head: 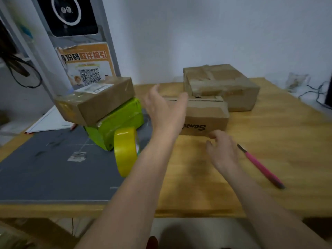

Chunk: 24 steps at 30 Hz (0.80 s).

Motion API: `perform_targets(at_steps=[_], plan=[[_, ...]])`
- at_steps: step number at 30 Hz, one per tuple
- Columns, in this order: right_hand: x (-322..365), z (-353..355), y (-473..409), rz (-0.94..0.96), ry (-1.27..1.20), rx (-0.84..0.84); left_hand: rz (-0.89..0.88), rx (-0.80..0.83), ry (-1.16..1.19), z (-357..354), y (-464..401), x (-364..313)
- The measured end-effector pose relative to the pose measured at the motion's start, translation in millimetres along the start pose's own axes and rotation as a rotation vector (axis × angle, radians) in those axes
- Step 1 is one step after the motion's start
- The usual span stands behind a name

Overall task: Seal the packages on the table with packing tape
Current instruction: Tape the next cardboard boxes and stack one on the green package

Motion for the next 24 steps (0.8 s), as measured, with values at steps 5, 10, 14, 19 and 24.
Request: perform_targets(at_steps=[5,10,14,19,24], plan=[[-89,48,24,-0.176,0.527,0.166,0.3,-0.065,-0.147,-33,-48,93],[-117,43,20,-0.079,0.709,0.364,0.381,-0.167,-0.131,-36,-84,122],[-142,56,-3,-0.262,0.196,0.105,0.423,-0.168,-0.056,-40,-113,131],[-119,46,-53,-0.261,-0.415,-0.249,0.424,-0.169,0.041,-42,-125,134],[-96,22,-90,-0.245,-0.473,-0.25,0.43,-0.185,0.05,-51,-108,138]])
Point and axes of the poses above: each hand's wrist, its own y-axis away from the middle knuckle, its own z-axis out of the back of the hand, x = y × z, the point moved 9 cm from there along -y, towards the middle knuckle, and after that the axes turned 14 degrees about z, right-handed, at the moved point
